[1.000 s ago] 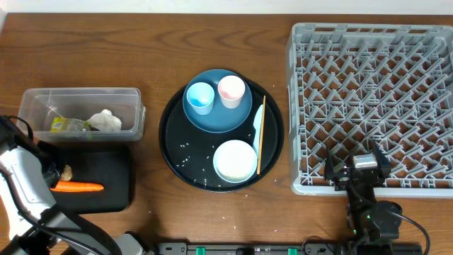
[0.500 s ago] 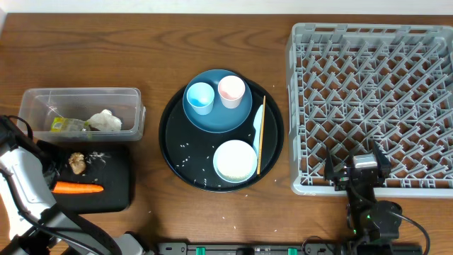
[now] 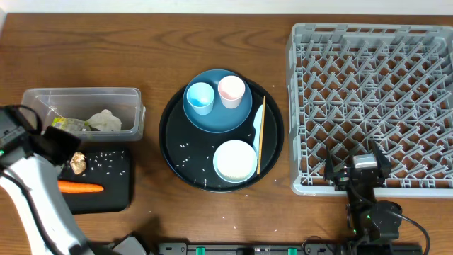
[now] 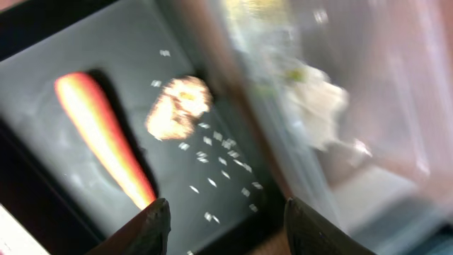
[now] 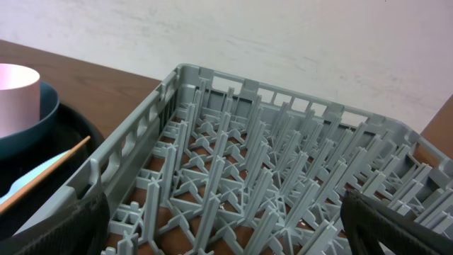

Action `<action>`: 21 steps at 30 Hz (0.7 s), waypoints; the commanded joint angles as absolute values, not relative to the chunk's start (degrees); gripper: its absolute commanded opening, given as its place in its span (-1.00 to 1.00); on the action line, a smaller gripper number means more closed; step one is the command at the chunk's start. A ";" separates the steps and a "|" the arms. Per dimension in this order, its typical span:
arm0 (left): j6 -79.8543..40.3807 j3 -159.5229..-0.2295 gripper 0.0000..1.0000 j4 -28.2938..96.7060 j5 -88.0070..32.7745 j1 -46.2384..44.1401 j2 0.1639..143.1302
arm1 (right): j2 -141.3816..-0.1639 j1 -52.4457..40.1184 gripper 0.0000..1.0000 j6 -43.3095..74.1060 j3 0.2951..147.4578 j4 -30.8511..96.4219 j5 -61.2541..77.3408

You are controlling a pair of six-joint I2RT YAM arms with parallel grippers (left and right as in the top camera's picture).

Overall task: Sort waste into correct bins and load items into the dishwasher rack
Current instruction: 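Move the left gripper back to the rice bowl on the round tray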

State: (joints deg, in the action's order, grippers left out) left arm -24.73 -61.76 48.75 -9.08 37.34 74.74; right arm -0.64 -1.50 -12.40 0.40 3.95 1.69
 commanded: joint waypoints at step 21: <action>-24.82 -63.13 -0.02 41.85 -10.00 -34.28 75.70 | -0.64 -1.19 0.99 -12.71 0.32 4.14 1.54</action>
State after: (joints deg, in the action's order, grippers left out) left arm -23.05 -62.11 43.51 -10.39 -29.04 72.23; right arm -0.64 -1.50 -12.40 0.40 3.97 1.69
